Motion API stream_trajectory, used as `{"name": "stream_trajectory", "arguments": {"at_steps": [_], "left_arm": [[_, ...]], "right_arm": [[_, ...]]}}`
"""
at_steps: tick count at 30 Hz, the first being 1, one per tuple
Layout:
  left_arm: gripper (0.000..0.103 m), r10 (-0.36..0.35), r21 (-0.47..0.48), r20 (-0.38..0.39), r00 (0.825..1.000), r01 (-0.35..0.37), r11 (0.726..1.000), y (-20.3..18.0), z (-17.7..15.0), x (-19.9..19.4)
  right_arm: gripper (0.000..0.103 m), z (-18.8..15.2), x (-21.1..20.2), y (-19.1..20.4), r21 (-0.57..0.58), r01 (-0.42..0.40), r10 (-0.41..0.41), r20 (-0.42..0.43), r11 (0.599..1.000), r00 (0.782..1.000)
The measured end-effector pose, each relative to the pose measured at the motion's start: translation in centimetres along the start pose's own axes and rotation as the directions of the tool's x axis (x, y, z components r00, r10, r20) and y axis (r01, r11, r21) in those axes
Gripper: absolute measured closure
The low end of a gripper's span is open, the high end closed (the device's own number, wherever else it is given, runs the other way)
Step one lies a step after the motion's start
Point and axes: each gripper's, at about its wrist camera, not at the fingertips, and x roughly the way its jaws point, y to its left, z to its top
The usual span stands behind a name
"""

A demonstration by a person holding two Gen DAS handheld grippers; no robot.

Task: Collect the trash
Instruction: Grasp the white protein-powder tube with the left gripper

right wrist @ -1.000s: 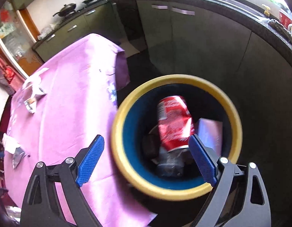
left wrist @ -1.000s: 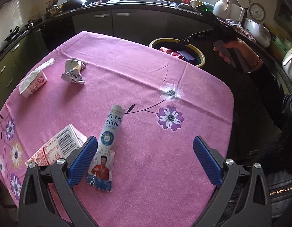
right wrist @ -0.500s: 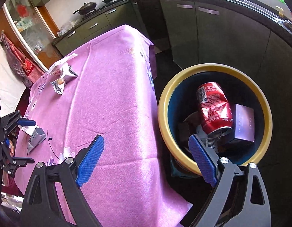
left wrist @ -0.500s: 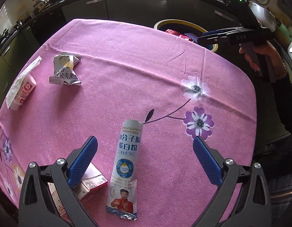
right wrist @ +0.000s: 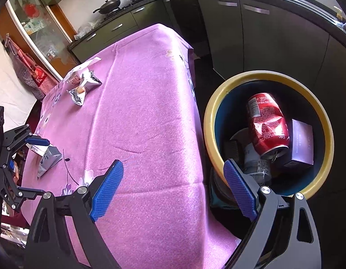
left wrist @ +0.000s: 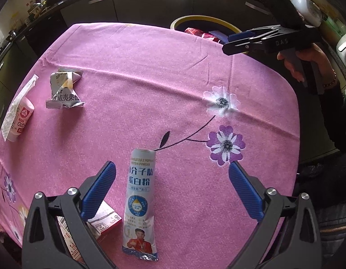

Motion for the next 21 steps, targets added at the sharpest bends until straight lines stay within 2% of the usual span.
{"name": "stream_trajectory", "arguments": {"at_steps": [2,6,10,17,21], "left_arm": [[0.008,-0.002,0.001,-0.035,0.999,0.002,1.000,0.2,0.3,0.7],[0.024,-0.011,-0.014,-0.104,0.995,0.010,1.000,0.8,0.7,2.2],[0.034,-0.001,-0.022,-0.118,0.993,-0.001,1.000,1.2,1.2,2.2],[0.074,0.016,-0.053,-0.138,0.990,-0.024,0.998,1.8,1.6,1.7],[0.086,0.023,-0.047,-0.146,0.989,-0.031,0.998,1.2,1.0,1.0]], "right_arm": [[0.013,-0.1,0.0,-0.1,0.003,-0.004,0.004,0.001,1.000,1.000],[0.013,-0.4,0.2,-0.4,0.011,-0.014,0.014,-0.004,1.000,1.000],[0.013,-0.6,0.4,-0.9,0.022,-0.022,0.022,-0.010,1.000,1.000],[0.013,-1.0,0.5,-1.5,0.037,-0.038,0.039,-0.009,0.999,0.999],[0.013,-1.2,0.4,-1.4,0.038,-0.050,0.051,-0.006,0.998,0.999]]}}
